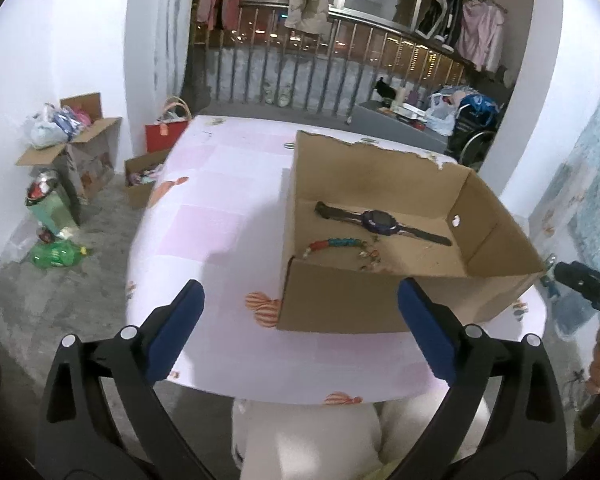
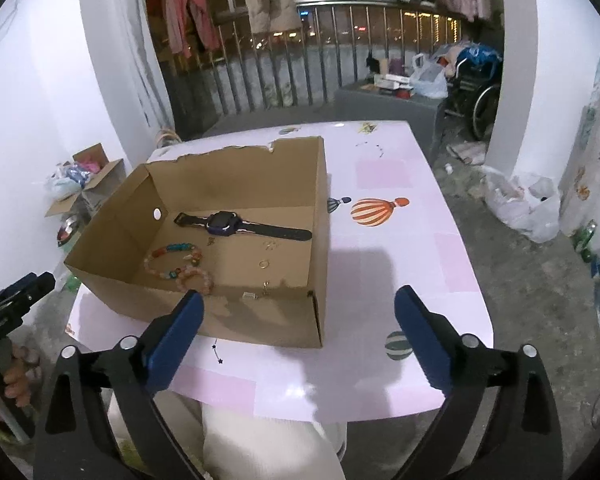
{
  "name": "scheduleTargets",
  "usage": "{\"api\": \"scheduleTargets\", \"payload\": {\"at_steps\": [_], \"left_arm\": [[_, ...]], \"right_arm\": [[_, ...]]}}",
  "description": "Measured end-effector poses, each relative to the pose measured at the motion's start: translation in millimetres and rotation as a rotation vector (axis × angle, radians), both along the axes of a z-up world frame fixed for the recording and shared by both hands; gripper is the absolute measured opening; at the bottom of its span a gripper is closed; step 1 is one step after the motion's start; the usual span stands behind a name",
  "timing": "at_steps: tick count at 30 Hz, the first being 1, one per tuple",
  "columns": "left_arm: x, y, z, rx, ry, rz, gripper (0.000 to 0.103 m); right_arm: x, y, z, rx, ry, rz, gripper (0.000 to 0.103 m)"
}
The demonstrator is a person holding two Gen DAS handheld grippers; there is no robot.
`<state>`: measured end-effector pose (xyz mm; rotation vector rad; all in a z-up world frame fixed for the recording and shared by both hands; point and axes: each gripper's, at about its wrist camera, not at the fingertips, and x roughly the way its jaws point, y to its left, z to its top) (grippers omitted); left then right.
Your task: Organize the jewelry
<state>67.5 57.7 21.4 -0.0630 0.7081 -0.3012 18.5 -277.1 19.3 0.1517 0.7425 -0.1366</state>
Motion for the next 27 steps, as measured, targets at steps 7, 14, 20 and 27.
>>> {"api": "scheduleTargets", "payload": {"at_steps": [7,14,20,27], "left_arm": [[-7,8,-7,0.014,0.040,0.058,0.095],[-4,12,-4,0.034,0.061,0.103,0.095],[-1,14,0,0.050,0.112,0.122,0.095],[2,5,10,0.092,0.128,0.119,0.095]], "right_arm": [[-10,20,-9,-0.084,0.026,-0.026,0.096],[-15,33,-16,-0.127,0.061,-0.036,0.096],[-18,32,-13,-0.092,0.078,-0.057,0.096],[-13,31,-8,-0.061,0.106,-0.096,0.096]]}}
